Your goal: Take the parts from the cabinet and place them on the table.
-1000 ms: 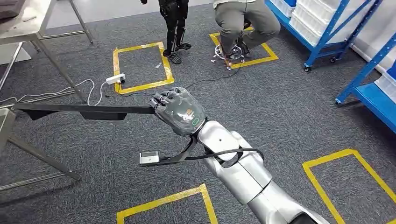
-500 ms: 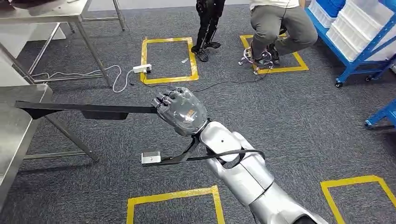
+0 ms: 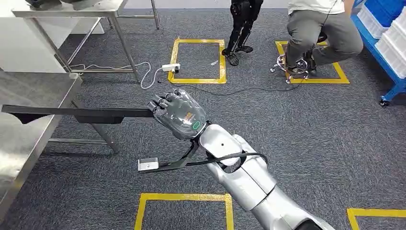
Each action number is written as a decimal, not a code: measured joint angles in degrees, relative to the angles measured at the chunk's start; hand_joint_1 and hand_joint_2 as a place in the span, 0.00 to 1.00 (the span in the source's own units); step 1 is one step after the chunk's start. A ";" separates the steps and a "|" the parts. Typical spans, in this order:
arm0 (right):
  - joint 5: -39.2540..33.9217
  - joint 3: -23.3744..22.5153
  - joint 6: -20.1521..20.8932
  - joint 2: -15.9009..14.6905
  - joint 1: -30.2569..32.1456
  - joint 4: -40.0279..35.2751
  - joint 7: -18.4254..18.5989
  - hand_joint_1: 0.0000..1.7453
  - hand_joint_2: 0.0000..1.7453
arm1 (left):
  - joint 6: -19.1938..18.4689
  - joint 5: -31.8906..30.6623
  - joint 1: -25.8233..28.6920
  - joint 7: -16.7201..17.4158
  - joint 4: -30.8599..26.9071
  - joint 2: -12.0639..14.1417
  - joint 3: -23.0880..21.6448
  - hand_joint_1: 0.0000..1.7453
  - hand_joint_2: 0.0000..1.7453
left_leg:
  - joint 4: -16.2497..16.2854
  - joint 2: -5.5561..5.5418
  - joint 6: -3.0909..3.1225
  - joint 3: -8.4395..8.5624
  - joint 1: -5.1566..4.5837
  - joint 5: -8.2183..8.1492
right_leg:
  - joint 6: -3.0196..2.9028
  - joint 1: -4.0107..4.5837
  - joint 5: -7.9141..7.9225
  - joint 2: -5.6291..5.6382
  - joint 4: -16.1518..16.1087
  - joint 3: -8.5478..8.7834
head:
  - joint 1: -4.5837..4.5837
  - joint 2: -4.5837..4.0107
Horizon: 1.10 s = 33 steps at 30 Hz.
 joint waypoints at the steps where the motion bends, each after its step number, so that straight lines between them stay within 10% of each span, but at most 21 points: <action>1: 0.00 0.11 0.00 -0.02 0.01 0.15 -0.04 0.99 1.00 | -0.06 0.00 0.03 0.00 0.00 0.02 0.00 0.00 1.00 | -0.82 0.15 0.00 0.61 0.00 0.87 | -0.03 0.07 -0.05 -0.73 0.01 -0.01 | 0.00 0.00; 3: -0.04 0.15 -0.07 0.00 -0.02 0.20 -0.11 0.99 1.00 | -0.07 -0.09 0.02 0.00 0.00 0.09 0.00 0.00 1.00 | -8.45 1.03 0.08 5.10 0.00 4.64 | -0.16 0.11 -0.18 -1.94 0.04 0.07 | 0.02 0.00; 5: -0.15 0.15 -0.09 0.18 -0.13 0.17 -0.11 0.99 1.00 | -0.07 -0.09 -0.29 0.13 0.00 0.09 0.00 0.00 1.00 | -15.76 4.97 0.22 9.45 -0.78 5.73 | 0.31 0.92 -0.55 -2.88 0.17 0.01 | -0.11 0.00; 9: -0.18 0.15 -0.09 0.31 -0.43 0.31 -0.13 0.99 1.00 | -0.02 -0.17 -0.27 0.20 0.00 0.07 0.00 0.00 1.00 | -16.42 2.11 1.80 8.92 -1.01 6.45 | 1.13 1.24 -0.78 -4.84 0.12 0.35 | 0.11 0.00; 12: -0.20 0.11 -0.11 0.37 -0.67 0.31 -0.13 0.99 1.00 | -0.02 -0.17 -0.44 0.24 0.00 0.02 -0.02 0.00 1.00 | -17.09 0.73 3.03 9.30 -0.47 7.08 | 1.20 0.48 -4.10 0.48 6.24 -2.57 | 0.22 0.00; 15: -0.24 0.11 -0.15 -0.37 -0.38 0.57 -0.11 0.99 1.00 | 0.00 -0.28 -0.49 0.20 0.00 0.07 -0.02 0.00 1.00 | -17.08 -1.61 3.16 9.12 -0.48 7.19 | 1.43 -0.05 -7.79 1.74 18.22 -8.53 | 0.31 0.00; 18: -0.20 0.13 -0.20 -0.68 -0.28 0.70 -0.09 0.99 1.00 | -0.02 -0.44 -0.33 0.17 0.00 0.00 -0.02 0.00 1.00 | -17.05 -3.87 2.84 9.13 -0.32 7.43 | 2.90 -0.53 -3.66 2.20 9.96 -4.81 | 0.35 0.00; 20: -0.20 0.13 -0.20 -0.66 -0.42 0.70 0.00 0.99 1.00 | -0.02 -0.46 -0.41 0.15 0.00 -0.02 -0.02 0.00 1.00 | -17.04 -5.09 2.32 8.95 -0.08 7.71 | 3.39 -1.24 -0.74 6.27 0.72 -0.53 | 0.39 0.00; 24: -0.20 0.17 -0.22 -0.59 -0.44 0.70 0.07 0.99 1.00 | -0.02 -0.52 -0.14 0.18 0.00 0.02 -0.02 0.00 1.00 | -17.61 -6.79 0.49 8.38 0.04 8.54 | 1.91 -0.08 0.11 4.78 0.58 -0.54 | 0.31 0.00; 25: -0.20 0.17 -0.22 -0.42 -0.46 0.70 0.09 0.99 1.00 | 0.00 -0.52 -0.04 0.20 0.00 0.02 -0.02 0.00 1.00 | -17.59 -7.02 0.22 7.99 0.14 8.69 | 1.20 -1.07 0.61 4.16 0.08 -0.51 | 0.22 0.00; 27: -0.20 0.15 -0.28 -0.31 -0.51 0.70 0.15 0.99 1.00 | 0.00 -0.61 -0.13 0.22 0.02 -0.04 -0.04 0.00 1.00 | -13.66 -2.01 0.29 6.30 -0.12 5.54 | 0.51 -0.87 0.89 2.97 -0.02 -0.56 | -0.09 0.00; 30: -0.26 0.13 -0.28 -0.66 -0.35 0.79 0.24 0.99 1.00 | 0.00 -0.63 -0.36 0.22 0.00 0.04 -0.07 0.00 1.00 | -1.40 -0.30 -0.15 0.90 -0.09 -0.23 | 0.23 -0.31 0.73 0.74 -0.01 -0.72 | -0.18 0.00; 33: -0.24 0.17 -0.28 -0.83 -0.03 0.98 0.24 0.99 1.00 | 0.00 -0.68 -0.28 0.22 0.00 0.11 -0.07 0.00 1.00 | -5.44 0.44 -0.16 3.77 -0.06 2.88 | 0.20 -0.11 0.66 -1.36 0.02 -0.80 | -0.15 0.00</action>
